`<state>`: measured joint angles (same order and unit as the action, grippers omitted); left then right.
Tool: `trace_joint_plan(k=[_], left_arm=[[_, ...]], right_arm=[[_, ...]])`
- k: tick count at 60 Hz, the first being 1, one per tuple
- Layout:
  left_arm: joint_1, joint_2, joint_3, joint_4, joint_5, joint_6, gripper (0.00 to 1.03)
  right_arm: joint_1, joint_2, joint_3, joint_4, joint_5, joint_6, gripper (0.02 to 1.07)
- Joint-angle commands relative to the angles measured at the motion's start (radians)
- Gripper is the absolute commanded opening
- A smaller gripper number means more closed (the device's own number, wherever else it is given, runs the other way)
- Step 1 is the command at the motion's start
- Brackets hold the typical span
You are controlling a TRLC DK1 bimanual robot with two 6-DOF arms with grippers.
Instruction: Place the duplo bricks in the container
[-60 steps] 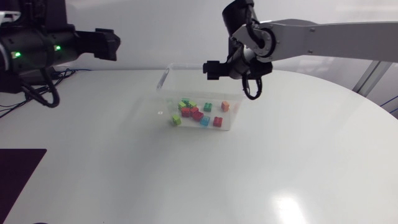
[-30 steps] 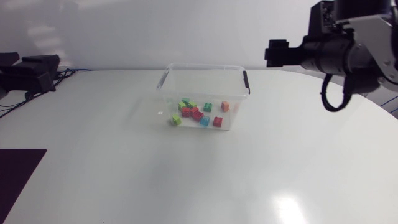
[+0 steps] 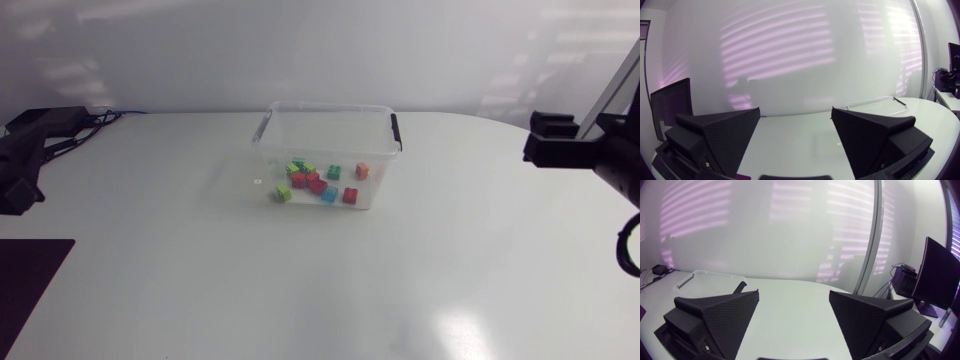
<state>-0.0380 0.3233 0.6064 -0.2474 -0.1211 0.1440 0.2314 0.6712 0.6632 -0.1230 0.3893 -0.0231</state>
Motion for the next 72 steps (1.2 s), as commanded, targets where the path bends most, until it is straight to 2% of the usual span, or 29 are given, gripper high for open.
trace_joint_plan(k=[1, 12, 72], left_arm=[[0.015, -0.050, -0.039, -0.015, 0.000, 0.028, 1.00], [0.020, -0.168, -0.122, -0.029, 0.001, 0.040, 1.00], [0.038, -0.323, -0.606, 0.247, 0.121, -0.144, 0.99]], right_arm=[[-0.007, -0.084, -0.063, 0.017, -0.001, -0.040, 1.03], [-0.020, -0.234, -0.170, 0.036, -0.005, -0.073, 1.03], [-0.231, -0.671, -0.663, 0.123, -0.389, 0.023, 1.03]])
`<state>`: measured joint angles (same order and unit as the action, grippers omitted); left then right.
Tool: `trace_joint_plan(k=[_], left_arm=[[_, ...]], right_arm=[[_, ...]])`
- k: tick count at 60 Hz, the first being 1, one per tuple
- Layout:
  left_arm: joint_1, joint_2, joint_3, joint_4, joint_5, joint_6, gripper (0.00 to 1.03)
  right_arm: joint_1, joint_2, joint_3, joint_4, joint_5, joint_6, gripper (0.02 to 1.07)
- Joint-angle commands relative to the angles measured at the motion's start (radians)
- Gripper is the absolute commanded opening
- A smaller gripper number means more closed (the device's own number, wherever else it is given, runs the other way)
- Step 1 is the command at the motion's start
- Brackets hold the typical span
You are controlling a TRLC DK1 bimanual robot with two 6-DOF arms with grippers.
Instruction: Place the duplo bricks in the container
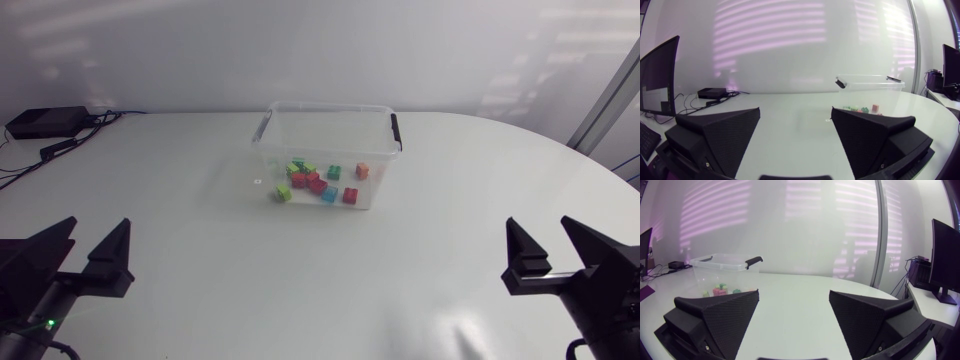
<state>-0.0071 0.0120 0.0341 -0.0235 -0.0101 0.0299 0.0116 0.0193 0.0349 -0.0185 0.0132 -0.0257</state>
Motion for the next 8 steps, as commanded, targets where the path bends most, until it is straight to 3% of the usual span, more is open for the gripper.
trace_joint_plan(k=[1, 8], left_arm=[[0.007, -0.012, -0.034, 0.023, 0.010, -0.030, 0.99], [0.007, -0.012, -0.034, 0.023, 0.010, -0.030, 0.99]], right_arm=[[-0.012, -0.019, -0.035, 0.019, -0.013, 0.026, 1.03], [-0.012, -0.019, -0.035, 0.019, -0.013, 0.026, 1.03]])
